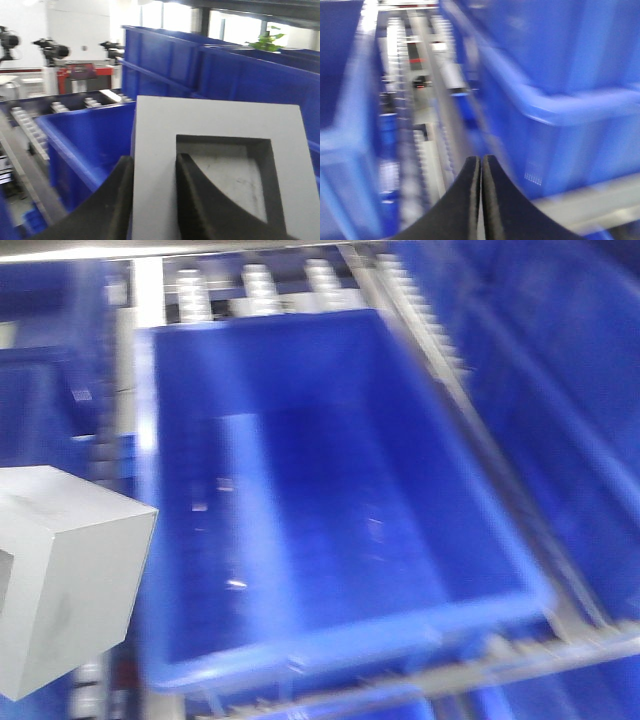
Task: Sort gray base to blue bin
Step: 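Stop beside the open blue bin, holding the block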
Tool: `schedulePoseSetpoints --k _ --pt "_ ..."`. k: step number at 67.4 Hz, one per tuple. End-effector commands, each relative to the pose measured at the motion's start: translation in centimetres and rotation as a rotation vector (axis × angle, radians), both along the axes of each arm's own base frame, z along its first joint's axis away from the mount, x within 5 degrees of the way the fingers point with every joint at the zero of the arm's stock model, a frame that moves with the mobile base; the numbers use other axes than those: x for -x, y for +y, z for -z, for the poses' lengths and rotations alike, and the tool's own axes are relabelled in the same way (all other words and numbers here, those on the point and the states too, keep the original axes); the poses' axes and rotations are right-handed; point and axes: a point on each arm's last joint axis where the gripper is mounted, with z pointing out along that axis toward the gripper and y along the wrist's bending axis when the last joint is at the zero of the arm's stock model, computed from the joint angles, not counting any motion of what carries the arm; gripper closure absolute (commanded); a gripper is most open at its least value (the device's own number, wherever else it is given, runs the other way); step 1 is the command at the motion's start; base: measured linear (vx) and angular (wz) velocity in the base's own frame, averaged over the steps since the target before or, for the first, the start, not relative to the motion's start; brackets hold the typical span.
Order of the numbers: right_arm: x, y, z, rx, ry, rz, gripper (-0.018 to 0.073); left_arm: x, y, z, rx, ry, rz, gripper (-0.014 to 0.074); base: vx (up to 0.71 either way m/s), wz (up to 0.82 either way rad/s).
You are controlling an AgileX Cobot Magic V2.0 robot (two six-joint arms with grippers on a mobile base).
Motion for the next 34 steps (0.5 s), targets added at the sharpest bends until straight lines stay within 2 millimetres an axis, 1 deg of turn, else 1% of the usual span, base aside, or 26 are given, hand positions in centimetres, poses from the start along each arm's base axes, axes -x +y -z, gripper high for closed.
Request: schedulePoseSetpoints --k 1,10,19,34 --pt "-0.02 -0.04 -0.66 0.026 -0.080 0.005 0.0564 0.17 0.33 -2.04 0.076 -0.108 -0.021 0.0603 0.14 0.65" --pt "-0.02 -0.04 -0.66 0.026 -0.080 0.005 0.0564 0.17 0.33 -2.04 0.076 -0.108 -0.021 0.0603 0.13 0.59" --pt "-0.02 -0.04 -0.66 0.026 -0.080 0.005 0.0564 0.17 0.33 -2.04 0.076 -0.108 -0.021 0.0603 0.09 0.45" --pt "-0.02 -0.04 -0.66 0.026 -0.080 0.005 0.0564 0.17 0.33 -2.04 0.076 -0.108 -0.021 0.0603 0.05 0.24"
